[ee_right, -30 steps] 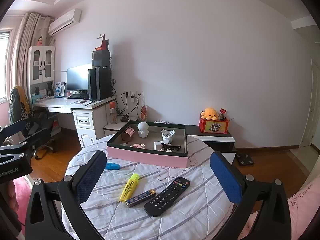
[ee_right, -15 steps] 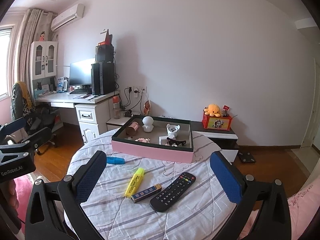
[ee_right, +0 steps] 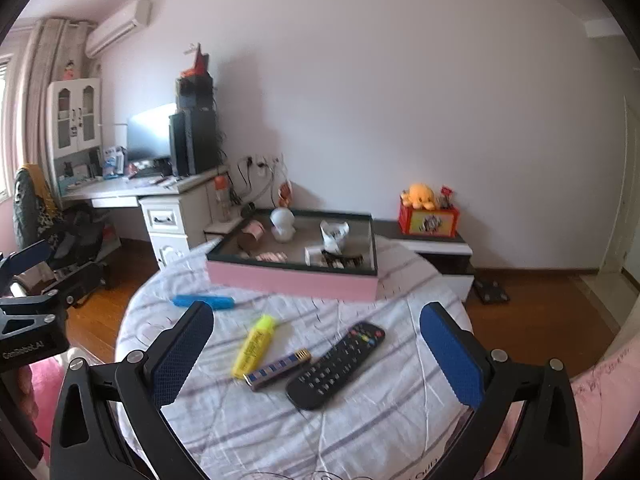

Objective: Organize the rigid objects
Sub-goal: 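Move both tools toward the yellow highlighter and black remote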

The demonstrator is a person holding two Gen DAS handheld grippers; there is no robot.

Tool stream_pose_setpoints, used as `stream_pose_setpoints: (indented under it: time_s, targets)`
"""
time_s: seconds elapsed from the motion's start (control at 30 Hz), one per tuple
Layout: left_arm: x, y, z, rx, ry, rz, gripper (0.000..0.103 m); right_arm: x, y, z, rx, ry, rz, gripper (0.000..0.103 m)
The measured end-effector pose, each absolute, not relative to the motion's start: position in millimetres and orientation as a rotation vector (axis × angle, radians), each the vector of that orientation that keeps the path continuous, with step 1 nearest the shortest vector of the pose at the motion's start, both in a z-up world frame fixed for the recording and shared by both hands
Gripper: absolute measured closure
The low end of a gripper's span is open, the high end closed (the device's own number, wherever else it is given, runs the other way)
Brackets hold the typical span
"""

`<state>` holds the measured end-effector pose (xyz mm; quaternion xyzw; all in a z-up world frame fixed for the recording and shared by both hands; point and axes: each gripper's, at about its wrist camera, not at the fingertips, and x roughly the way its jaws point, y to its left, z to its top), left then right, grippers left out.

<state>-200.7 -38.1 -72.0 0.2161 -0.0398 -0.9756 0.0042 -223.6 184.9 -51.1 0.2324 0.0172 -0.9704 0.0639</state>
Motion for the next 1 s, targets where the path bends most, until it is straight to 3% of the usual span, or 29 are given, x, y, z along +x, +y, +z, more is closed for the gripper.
stream_pose_setpoints:
  time_s: [0.43,0.83,0.9,1.0]
  targets:
    - [-247.5,-33.6,-143.0,1.033,-0.148,-3.015,0.000,-281.4,190.8,-156.1,1.151,-0.015,-2.813,0.000]
    - [-274.4,-3.0,-171.1,1.209,-0.202,-3.025,0.000,-314.1,197.2,-179.6,1.226,0.015,-2.756,0.000]
    - [-278.2,4.9,-174.5,1.226,-0.213,-3.028,0.000,-312.4,204.1,-179.5,1.216,-0.008,-2.749,0.003]
    - [-284.8,15.7,-178.1,1.250,-0.232,-3.034,0.000,-310.7,215.9,-176.3,1.222,-0.006,-2.771,0.016]
